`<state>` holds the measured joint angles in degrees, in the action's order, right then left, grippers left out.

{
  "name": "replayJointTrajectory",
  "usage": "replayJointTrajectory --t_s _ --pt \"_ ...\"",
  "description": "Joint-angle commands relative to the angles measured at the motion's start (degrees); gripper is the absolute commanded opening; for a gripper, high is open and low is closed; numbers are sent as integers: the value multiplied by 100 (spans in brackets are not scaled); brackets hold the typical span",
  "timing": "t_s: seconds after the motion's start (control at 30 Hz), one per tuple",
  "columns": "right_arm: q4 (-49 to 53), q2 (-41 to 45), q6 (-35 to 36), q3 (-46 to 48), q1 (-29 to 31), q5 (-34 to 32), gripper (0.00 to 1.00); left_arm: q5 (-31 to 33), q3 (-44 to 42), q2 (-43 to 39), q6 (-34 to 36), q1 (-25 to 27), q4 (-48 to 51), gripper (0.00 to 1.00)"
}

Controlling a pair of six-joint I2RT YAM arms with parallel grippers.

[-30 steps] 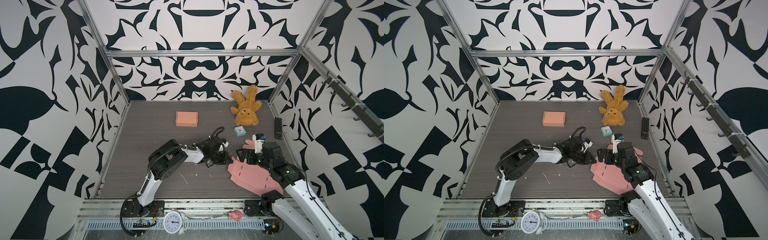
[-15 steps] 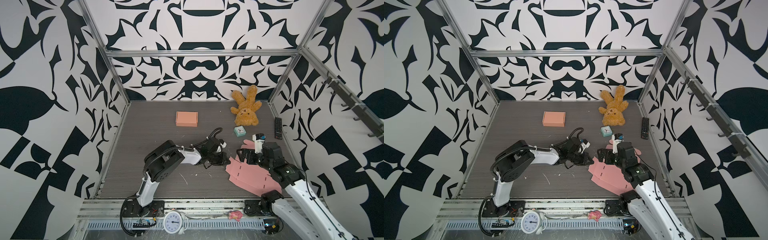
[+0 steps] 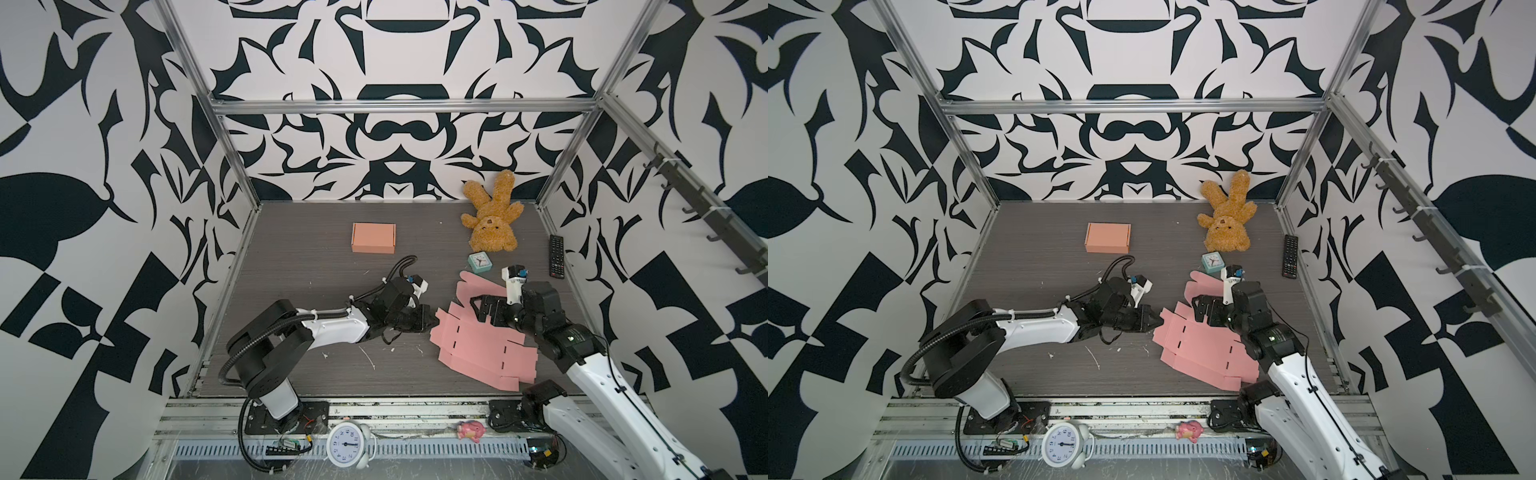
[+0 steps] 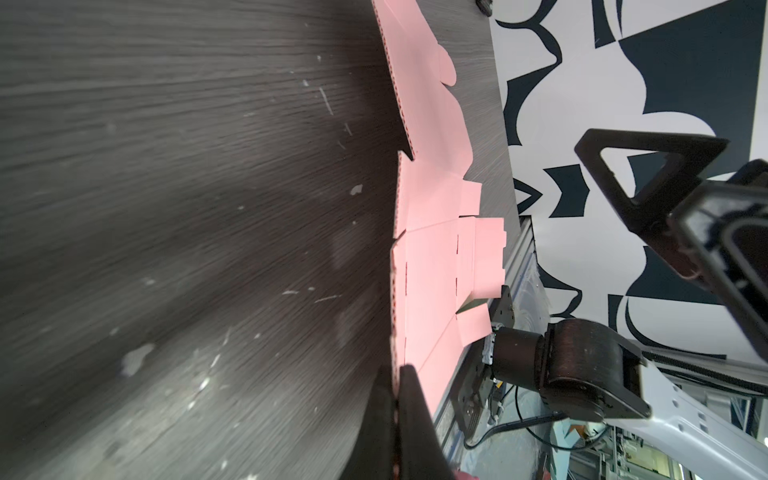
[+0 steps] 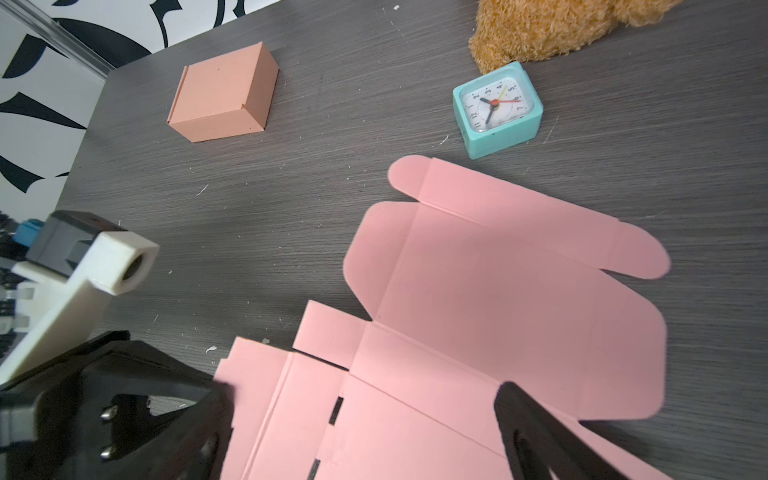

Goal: Fold the paper box
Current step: 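Drag the pink blank with both grippers toward the table center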

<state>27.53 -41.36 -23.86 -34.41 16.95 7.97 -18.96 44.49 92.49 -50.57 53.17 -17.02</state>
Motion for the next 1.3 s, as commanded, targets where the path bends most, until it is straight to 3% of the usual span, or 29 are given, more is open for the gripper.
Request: replayJointTrajectory --t_s 0.0,0.27,0.5,0.73,1.03,1.27 --pt "-269 -44 -49 -98 -25 100 100 523 -348 -491 44 -138 251 4" --pt "-489 -347 -107 -22 -25 199 100 1001 -1295 -1358 -323 -639 99 3" --pt "-612 -792 -83 69 -26 174 100 1680 -2045 -2172 -675 -658 324 3" --pt "-804 -1428 -8 52 -25 187 100 1728 -2304 -2421 -793 -650 518 7" --pt "-1234 -2745 261 -569 -25 406 100 1605 -2312 -2355 -814 -465 504 28" --pt "-1626 -3873 329 -1138 -26 604 99 1884 -2294 -2767 -592 -494 1083 42"
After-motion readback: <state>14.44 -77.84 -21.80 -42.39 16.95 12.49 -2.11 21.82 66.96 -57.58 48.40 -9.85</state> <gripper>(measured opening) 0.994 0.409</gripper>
